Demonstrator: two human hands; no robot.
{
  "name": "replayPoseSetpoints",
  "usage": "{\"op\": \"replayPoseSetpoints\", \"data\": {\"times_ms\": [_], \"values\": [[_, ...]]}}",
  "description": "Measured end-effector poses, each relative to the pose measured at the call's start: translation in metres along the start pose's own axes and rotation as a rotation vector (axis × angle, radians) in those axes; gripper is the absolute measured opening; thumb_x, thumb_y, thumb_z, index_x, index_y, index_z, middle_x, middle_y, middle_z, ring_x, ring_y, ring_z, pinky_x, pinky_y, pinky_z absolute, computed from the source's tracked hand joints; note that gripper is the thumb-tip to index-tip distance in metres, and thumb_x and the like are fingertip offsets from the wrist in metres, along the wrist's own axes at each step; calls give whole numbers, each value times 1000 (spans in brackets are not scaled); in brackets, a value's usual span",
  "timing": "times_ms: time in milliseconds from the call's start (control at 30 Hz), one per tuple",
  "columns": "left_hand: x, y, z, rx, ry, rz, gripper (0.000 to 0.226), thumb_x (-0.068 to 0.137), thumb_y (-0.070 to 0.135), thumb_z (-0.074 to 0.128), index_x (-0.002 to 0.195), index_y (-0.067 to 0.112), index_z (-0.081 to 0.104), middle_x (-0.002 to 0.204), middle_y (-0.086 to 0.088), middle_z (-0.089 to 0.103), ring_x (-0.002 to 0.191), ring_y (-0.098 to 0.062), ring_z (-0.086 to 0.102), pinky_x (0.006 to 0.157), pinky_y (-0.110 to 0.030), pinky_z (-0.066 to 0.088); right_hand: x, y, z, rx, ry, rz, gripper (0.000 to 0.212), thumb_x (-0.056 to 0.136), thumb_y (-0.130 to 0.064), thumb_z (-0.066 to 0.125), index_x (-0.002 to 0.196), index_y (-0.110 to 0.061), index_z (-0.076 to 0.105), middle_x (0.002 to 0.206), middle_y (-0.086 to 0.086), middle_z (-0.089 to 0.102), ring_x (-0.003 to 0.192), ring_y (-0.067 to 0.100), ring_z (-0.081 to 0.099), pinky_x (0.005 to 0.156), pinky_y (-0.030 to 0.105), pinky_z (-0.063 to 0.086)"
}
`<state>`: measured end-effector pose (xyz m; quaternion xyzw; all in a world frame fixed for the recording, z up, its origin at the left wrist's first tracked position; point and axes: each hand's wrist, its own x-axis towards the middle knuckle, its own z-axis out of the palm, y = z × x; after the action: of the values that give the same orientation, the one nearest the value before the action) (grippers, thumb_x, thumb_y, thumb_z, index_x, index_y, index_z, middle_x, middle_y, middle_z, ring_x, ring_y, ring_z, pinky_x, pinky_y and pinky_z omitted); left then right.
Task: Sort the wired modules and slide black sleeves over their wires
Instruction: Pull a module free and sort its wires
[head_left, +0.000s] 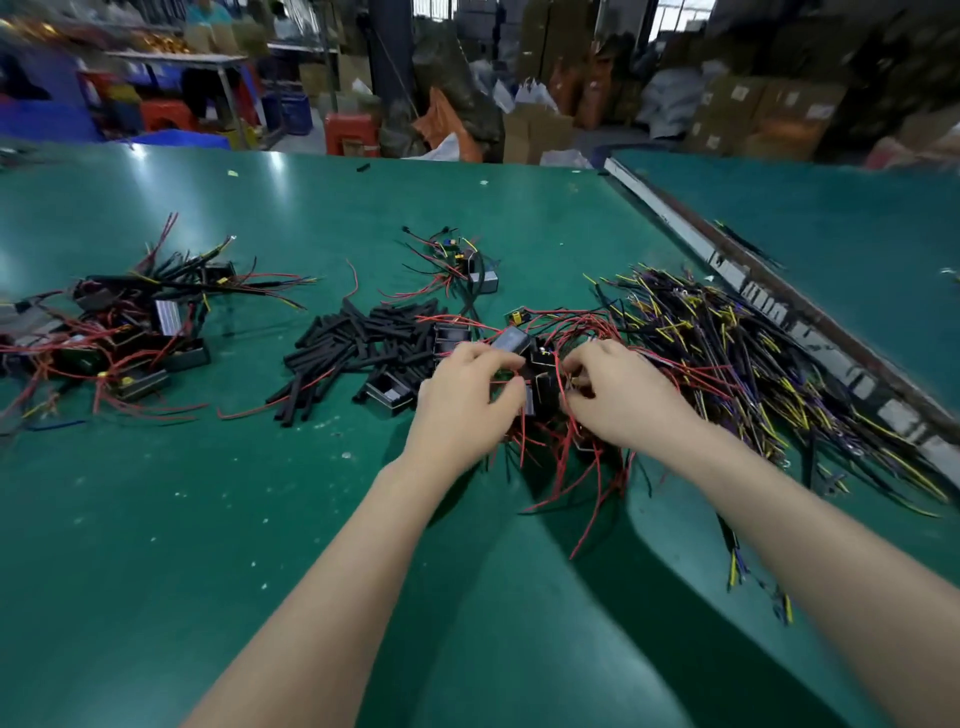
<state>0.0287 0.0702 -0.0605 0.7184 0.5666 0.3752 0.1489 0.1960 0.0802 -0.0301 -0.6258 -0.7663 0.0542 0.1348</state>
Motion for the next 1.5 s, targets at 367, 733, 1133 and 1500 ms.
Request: {"op": "replayPoseSetpoints", "data": {"times_ms": [367, 733, 1133, 1500], "values": [[58, 21, -3, 295, -84, -82, 32, 91, 28, 48, 121, 24, 59, 126, -7, 51, 114, -28, 51, 97, -42, 41, -30, 12, 40, -19, 129, 60, 48, 92, -40, 51, 137, -26, 42, 142, 2, 33, 127, 27, 22, 100, 46, 36], [148, 21, -33, -58, -232, -297, 31, 94, 0, 43, 116, 8, 64, 118, -13, 64, 97, -19, 59, 59, -23, 46, -10, 36, 42, 197, 228, -64, 34, 100, -22, 46, 133, -16, 53, 134, 3, 50, 125, 24, 32, 105, 32, 26], [153, 8, 24, 251, -365, -117, 38, 92, 8, 55, 130, 10, 54, 136, -9, 53, 125, -22, 49, 102, -27, 35, -10, 31, 40, 137, 233, -7, 41, 98, -27, 47, 138, -21, 42, 135, -2, 46, 125, 21, 28, 100, 29, 26], [135, 66, 12, -242, -39, 41, 23, 95, 0, 46, 111, 7, 62, 107, -7, 54, 93, -22, 60, 89, -37, 53, -17, 26, 38, 151, 236, 29, 41, 95, -22, 49, 136, -17, 45, 133, 2, 49, 122, 26, 34, 98, 42, 38]]}}
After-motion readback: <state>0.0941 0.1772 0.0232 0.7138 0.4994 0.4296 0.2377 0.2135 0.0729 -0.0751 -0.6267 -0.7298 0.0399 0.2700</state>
